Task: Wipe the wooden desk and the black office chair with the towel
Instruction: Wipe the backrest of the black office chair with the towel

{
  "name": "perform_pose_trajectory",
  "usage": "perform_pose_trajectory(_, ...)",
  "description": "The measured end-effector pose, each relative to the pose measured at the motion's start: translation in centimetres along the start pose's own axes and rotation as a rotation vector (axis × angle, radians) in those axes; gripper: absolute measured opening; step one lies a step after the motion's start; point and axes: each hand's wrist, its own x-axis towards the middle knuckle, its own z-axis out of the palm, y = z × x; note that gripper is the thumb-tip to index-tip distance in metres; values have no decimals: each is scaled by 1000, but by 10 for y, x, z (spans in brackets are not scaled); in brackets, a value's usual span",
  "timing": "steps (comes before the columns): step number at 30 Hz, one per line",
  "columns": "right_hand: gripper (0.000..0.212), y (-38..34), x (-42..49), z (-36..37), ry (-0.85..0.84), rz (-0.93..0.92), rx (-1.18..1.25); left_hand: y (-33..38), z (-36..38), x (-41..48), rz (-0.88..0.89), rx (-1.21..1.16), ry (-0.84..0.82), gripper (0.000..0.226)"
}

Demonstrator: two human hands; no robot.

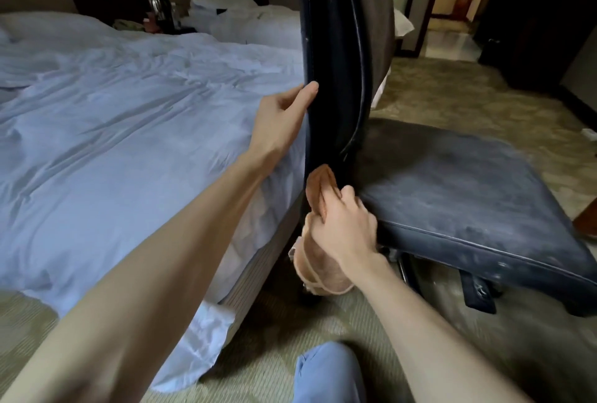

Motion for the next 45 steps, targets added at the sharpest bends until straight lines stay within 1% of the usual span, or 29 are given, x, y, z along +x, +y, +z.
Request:
perform_pose_trajectory(3,53,14,0,-13,-219,-31,-176,-10,8,2,30,25,33,35)
perform_pose_trajectory(4,53,19,-3,-15,-255,-50,-213,-13,10,2,48,66,52,38)
perform_pose_trajectory(5,56,24,-8,-17,-237,-74,-223,-16,11,2,56,97,54,38)
perform_pose_trajectory(6,59,25,-13,-19,-174,-99,-205,-20,12,2,60,115,48,36)
perform_pose_trajectory(9,69,12,-7,-23,113,-213,-132,-21,10,1,35,75,31,29)
perform_pose_trajectory(11,69,-5,3,-17,228,-287,-190,-18,8,1,17,26,26,30)
perform_pose_trajectory(12,64,-11,10,-8,244,-303,-237,-14,8,0,-3,7,24,28)
perform_pose_trajectory(13,59,-18,15,0,229,-315,-283,-10,4,-1,-23,-10,21,25)
perform_pose_trajectory(14,55,-22,16,8,177,-299,-346,-9,3,-3,-39,-30,12,23)
perform_pose_trajectory(15,55,-27,16,17,105,-282,-390,-8,1,-4,-46,-48,-8,21)
perform_pose_trajectory(17,62,-29,9,29,-59,-229,-403,-4,-1,-7,-48,-80,-56,24)
perform_pose_trajectory(20,65,-28,3,39,-225,-196,-419,-4,-2,-8,-79,-127,-56,27)
perform_pose_trajectory(22,59,-31,0,34,-293,-179,-429,-5,2,-9,-101,-135,-38,27)
perform_pose_trajectory(23,56,-33,-2,31,-300,-193,-426,-8,4,-10,-109,-146,-33,29)
perform_pose_trajectory(24,55,-34,-4,27,-273,-226,-421,-10,6,-11,-114,-168,-26,30)
perform_pose_trajectory(25,57,-32,-4,22,-205,-274,-411,-11,6,-12,-112,-187,-19,31)
perform_pose_trajectory(27,68,-23,0,11,-26,-354,-407,-10,7,-13,-111,-202,-19,30)
perform_pose_trajectory(28,62,-15,4,9,88,-373,-410,-9,7,-14,-116,-213,-16,29)
perform_pose_trajectory(29,50,-7,7,9,179,-389,-415,-8,7,-16,-118,-223,-14,27)
perform_pose_trajectory(30,43,0,9,10,226,-387,-427,-7,7,-17,-117,-222,-16,26)
perform_pose_trajectory(31,43,4,6,13,181,-380,-449,-7,6,-19,-119,-213,-25,26)
perform_pose_trajectory(32,49,5,0,18,88,-359,-471,-5,6,-21,-121,-209,-41,26)
perform_pose_trajectory(35,76,8,-18,45,-212,-313,-484,-3,5,-25,-135,-196,-54,28)
perform_pose_trajectory(37,78,12,-25,60,-344,-249,-486,-1,4,-26,-130,-179,-59,30)
perform_pose_trajectory(38,75,17,-27,65,-361,-229,-484,-1,3,-28,-122,-169,-63,31)
perform_pose_trajectory(40,74,30,-33,68,-298,-261,-478,-6,6,-28,-112,-176,-61,28)
perform_pose_trajectory(42,79,42,-39,67,-187,-376,-510,-8,9,-28,-106,-204,-42,28)
perform_pose_trajectory(44,77,49,-34,66,-14,-457,-494,-10,12,-30,-82,-220,-14,37)
perform_pose_trajectory(45,72,50,-28,64,58,-476,-486,-9,12,-31,-76,-211,-11,42)
